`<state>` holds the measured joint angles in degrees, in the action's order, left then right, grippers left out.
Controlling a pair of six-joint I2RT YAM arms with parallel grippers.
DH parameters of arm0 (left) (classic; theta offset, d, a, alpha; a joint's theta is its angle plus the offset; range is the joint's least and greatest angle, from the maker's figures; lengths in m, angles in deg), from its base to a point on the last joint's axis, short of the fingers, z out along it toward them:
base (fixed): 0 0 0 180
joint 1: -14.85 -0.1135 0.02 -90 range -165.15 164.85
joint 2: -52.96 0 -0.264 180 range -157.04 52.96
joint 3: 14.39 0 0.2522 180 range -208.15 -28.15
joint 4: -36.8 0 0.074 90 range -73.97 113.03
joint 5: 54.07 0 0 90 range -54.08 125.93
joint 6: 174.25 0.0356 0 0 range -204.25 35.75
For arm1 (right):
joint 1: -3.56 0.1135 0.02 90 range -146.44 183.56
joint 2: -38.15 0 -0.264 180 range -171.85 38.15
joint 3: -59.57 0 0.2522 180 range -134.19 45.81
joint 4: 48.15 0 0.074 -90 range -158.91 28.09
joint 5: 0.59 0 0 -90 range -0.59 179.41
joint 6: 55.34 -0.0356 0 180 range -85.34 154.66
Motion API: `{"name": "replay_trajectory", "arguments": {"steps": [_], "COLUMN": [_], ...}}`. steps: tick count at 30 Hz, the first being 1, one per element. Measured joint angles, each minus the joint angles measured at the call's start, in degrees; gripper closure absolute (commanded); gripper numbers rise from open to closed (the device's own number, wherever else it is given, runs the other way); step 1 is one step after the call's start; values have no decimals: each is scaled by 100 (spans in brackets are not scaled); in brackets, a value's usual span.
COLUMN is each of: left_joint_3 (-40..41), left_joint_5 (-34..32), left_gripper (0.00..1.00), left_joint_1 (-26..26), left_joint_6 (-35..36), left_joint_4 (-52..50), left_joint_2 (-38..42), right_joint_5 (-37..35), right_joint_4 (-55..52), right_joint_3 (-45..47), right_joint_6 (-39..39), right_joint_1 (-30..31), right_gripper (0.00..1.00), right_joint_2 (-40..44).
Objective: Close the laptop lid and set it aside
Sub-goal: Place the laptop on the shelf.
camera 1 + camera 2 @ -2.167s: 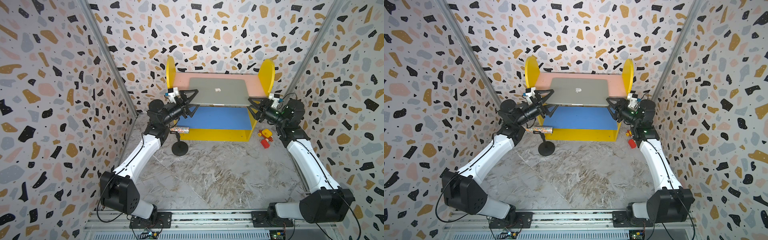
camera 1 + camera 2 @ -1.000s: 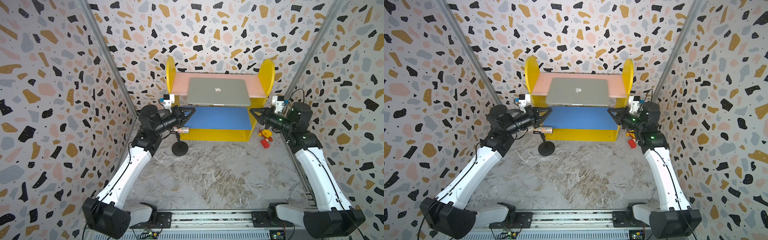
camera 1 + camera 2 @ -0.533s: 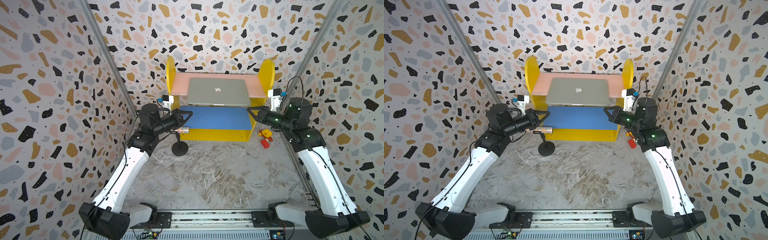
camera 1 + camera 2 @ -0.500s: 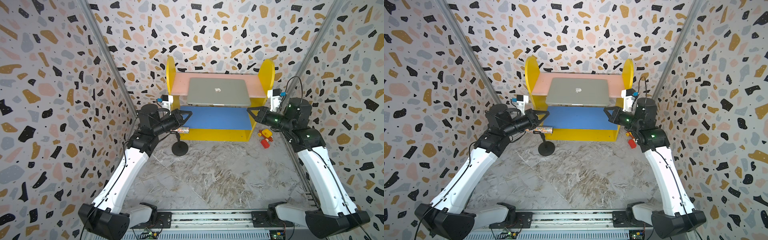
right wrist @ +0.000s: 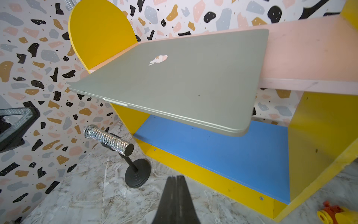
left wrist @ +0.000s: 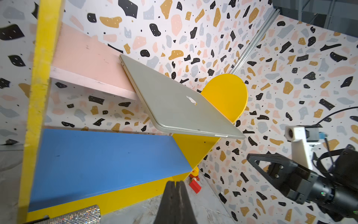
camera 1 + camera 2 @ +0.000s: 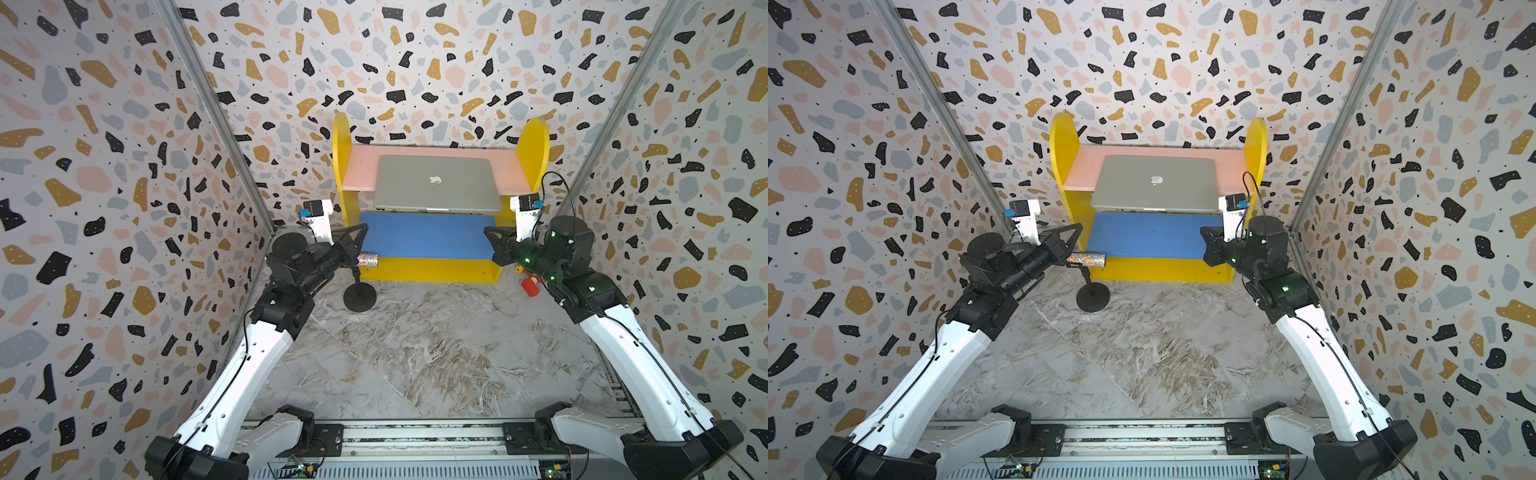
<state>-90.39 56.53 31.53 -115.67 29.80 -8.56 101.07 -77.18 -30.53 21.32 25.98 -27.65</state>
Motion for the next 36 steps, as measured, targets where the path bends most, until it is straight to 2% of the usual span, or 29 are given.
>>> {"name": "replay_trajectory", "arguments": {"steps": [5, 14, 24, 36], "left_joint_3": [188, 173, 101, -444], "left_joint_5": [-313, -807, -1082, -1198], "left_gripper": [100, 100, 100, 100], "left_joint_1": [118, 758, 815, 1016], "left_joint_6": [680, 1683, 1978, 2262], "left_joint_4": [267, 407, 487, 551], "left_joint_2": [68, -74, -448, -732], "right_joint_5": [-507, -1182, -1668, -1945], "right_joint_4": [511, 1178, 1722, 2168], "right_joint_3": [385, 844, 999, 1040], "right_joint_6": [470, 966, 1244, 1436], "right_joint_1": [236, 487, 546, 546], "right_gripper": [100, 100, 100, 100], "right_joint_2": [162, 179, 214, 177]}}
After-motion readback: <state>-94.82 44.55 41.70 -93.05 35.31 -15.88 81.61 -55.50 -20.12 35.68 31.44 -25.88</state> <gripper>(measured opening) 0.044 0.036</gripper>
